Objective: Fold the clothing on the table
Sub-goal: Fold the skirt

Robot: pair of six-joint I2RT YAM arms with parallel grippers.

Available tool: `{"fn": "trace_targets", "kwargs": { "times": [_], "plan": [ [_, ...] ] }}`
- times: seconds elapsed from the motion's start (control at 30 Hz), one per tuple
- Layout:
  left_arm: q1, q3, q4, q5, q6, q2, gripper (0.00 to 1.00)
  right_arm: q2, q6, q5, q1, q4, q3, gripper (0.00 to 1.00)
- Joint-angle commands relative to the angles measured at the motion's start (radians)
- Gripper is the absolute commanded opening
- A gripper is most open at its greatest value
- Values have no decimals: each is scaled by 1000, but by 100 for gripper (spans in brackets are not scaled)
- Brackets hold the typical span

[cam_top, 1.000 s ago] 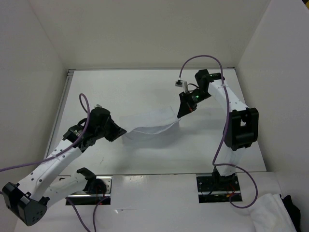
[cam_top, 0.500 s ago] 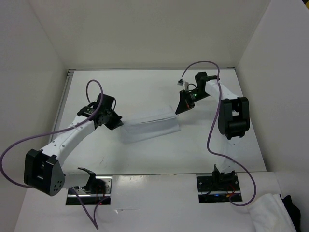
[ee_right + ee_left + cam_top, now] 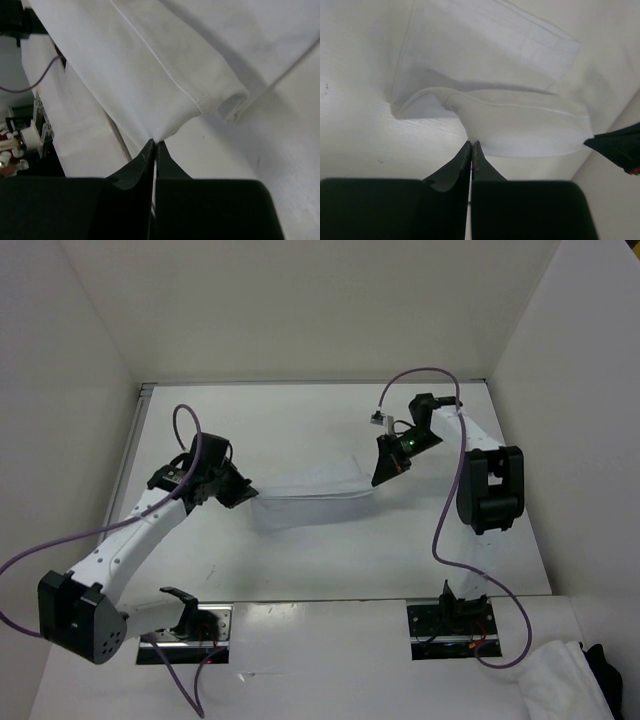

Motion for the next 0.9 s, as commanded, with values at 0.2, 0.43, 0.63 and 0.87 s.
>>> {"fn": "trace_targets", "kwargs": {
  "times": [0.2,0.43,0.63,0.87],
  "plan": [
    [26,76,-94,-79,147,-161,0,-277,-84,105,8,73,-114,0],
    [80,259,177,17,251,198,0,74,69,-42,8,52,385,0],
    [80,552,197,-53,399,260,0,-72,28,-88,19,95,445,0],
    [57,291,194,-75,376,31,0,-392,65,33,-1,411,-14,0]
  ]
}}
